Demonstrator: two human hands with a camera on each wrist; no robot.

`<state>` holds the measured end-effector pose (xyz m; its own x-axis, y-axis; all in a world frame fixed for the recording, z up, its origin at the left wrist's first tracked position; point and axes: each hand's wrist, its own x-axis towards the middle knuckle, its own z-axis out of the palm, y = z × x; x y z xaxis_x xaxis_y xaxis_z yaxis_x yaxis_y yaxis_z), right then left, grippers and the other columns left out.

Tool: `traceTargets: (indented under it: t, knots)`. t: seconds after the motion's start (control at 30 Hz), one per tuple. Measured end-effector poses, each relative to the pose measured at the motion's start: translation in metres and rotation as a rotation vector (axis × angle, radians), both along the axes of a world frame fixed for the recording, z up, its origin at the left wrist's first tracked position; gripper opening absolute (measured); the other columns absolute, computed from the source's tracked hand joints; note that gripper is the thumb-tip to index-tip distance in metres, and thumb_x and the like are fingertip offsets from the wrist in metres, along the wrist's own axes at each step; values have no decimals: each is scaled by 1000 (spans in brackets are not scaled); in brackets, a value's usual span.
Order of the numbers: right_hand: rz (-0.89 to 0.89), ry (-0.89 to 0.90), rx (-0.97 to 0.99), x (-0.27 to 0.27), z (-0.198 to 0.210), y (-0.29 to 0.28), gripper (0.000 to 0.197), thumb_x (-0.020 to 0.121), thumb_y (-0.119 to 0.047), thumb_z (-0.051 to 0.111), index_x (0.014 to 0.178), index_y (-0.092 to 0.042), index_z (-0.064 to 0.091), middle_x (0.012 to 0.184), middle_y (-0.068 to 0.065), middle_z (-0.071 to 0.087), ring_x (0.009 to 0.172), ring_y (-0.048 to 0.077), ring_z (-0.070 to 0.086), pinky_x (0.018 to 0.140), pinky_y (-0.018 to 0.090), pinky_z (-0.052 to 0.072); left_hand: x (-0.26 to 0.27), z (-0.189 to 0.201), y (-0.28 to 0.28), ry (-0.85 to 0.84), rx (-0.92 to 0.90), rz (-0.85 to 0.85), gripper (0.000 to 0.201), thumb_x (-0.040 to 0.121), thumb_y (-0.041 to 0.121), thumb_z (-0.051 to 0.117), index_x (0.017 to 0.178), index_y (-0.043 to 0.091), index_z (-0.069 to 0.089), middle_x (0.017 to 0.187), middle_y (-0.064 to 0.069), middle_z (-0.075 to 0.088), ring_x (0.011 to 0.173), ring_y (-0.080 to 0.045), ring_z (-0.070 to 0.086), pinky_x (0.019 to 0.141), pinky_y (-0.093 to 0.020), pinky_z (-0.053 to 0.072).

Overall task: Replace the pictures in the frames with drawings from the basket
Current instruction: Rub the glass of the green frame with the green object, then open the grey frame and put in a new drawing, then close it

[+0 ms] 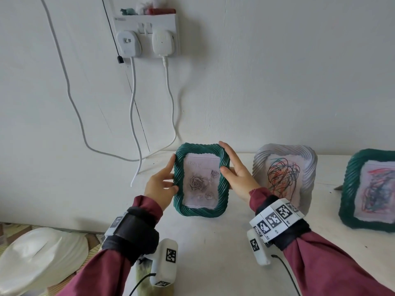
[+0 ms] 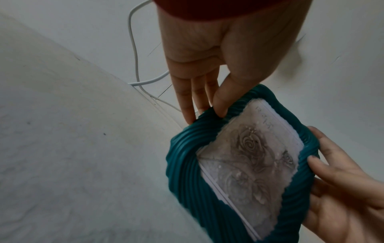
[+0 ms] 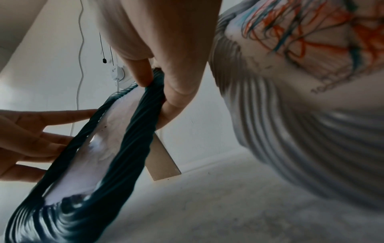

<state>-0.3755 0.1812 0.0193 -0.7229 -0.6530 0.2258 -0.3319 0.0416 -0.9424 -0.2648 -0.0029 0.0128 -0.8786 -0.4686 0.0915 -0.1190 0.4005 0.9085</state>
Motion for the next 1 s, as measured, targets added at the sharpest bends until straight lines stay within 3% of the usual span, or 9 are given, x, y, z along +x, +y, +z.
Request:
traceTargets:
  t: [0.1, 0.17, 0.23, 0.37, 0.47, 0.6, 0.73, 0.9, 1.0]
  knots:
    - [-33, 45, 31, 3, 3, 2, 66, 95, -3, 38, 133, -55, 22, 103, -32, 51, 56, 9, 32, 59, 18, 38, 0, 0, 0, -8, 14, -9, 83, 80, -16, 47, 137, 40, 26, 100, -11, 60, 78, -20, 57, 62, -8, 49]
    - [-62, 58, 51, 4, 4, 4, 65, 95, -6, 40, 135, -54, 22, 73, -22, 45, 52, 6, 29, 58, 18, 36, 2, 3, 0, -8, 12, -20, 79, 81, -16, 48, 140, 33, 29, 101, -9, 60, 80, -19, 58, 63, -8, 49]
    - [-88, 83, 77, 7, 7, 7, 65, 94, -8, 42, 135, -55, 22, 69, -7, 42, 54, 8, 32, 61, 20, 37, 4, 8, 2, 4, 3, -11, 74, 81, -14, 52, 140, 27, 32, 104, -5, 59, 90, -18, 58, 70, -11, 49]
    - [-111, 98, 91, 16, 15, 20, 62, 94, -10, 45, 129, -57, 25, 106, -8, 58, 85, 4, 56, 87, 22, 47, 12, 25, 5, 11, -125, 49, 69, 80, 1, 63, 137, 30, 36, 117, 1, 55, 114, -14, 49, 96, -27, 37]
    - [-135, 111, 115, 25, 21, 38, 55, 94, -14, 46, 127, -56, 32, 115, -5, 59, 101, 8, 58, 93, 29, 47, 19, 49, 17, 96, -199, 55, 63, 80, 2, 63, 133, 28, 43, 125, 1, 54, 119, -11, 47, 99, -22, 32]
    - [-164, 37, 23, 34, 31, 76, 42, 93, -9, 47, 114, -46, 51, 96, -3, 63, 93, 13, 62, 91, 27, 48, 28, 93, 59, 262, -66, -79, 53, 80, -2, 62, 119, 32, 52, 116, 6, 59, 106, 1, 53, 91, -7, 38]
    - [-290, -12, -100, 39, 43, 115, 33, 93, -3, 46, 101, -30, 63, 88, 3, 68, 71, 12, 63, 73, 26, 54, 19, 101, 107, 285, 153, -302, 47, 76, 2, 63, 109, 33, 54, 104, 1, 62, 93, -7, 60, 86, -17, 49]
    - [-688, 256, -49, 23, 35, 155, 31, 90, -2, 47, 93, -25, 66, 86, -8, 67, 71, -1, 57, 67, 20, 50, -25, 59, 153, 76, 126, -297, 55, 83, -3, 57, 130, 22, 43, 124, -14, 52, 99, -17, 54, 86, -25, 46]
    - [-843, 422, 11, 11, 25, 167, 32, 85, 3, 50, 101, -20, 64, 98, -10, 59, 86, 7, 53, 74, 25, 49, -50, 34, 170, -95, 13, -271, 76, 86, 3, 54, 146, 21, 11, 139, -16, 37, 124, -28, 42, 103, -38, 38]
